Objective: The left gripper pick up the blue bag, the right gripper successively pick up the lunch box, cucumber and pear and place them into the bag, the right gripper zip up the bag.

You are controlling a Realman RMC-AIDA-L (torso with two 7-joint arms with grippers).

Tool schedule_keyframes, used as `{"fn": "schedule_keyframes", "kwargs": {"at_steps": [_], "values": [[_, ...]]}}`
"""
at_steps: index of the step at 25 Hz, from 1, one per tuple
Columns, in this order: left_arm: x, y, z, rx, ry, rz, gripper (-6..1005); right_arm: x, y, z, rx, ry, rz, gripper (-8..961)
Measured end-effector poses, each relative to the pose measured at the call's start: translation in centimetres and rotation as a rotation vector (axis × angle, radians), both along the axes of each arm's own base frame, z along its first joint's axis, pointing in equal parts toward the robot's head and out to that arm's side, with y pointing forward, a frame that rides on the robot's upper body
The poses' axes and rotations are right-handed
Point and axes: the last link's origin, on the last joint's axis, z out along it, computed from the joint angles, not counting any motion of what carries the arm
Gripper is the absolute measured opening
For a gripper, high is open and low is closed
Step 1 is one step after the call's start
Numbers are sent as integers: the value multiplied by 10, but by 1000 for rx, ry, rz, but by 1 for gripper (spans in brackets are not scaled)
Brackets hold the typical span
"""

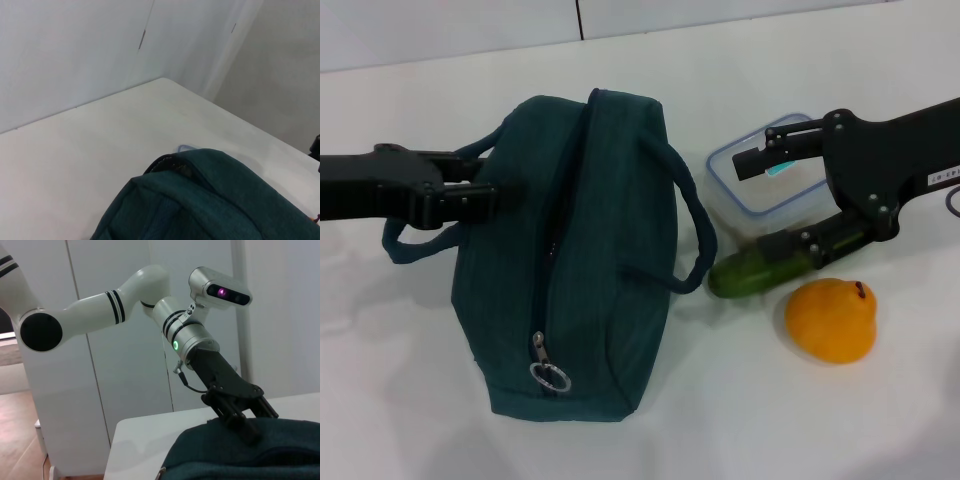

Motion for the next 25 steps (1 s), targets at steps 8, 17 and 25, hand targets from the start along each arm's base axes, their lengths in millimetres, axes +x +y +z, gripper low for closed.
{"fn": "schedule_keyframes", "kwargs": {"at_steps": [8, 17, 25], "values": [[0, 3, -2, -2, -10, 19, 492, 0, 1, -1, 6, -1, -3, 870], [2, 3, -3, -12, -4, 10, 322, 5, 3, -7, 29, -3, -38, 870], [0, 5, -7, -27, -14, 14, 175, 23, 2, -28, 69, 45, -177, 870]]}}
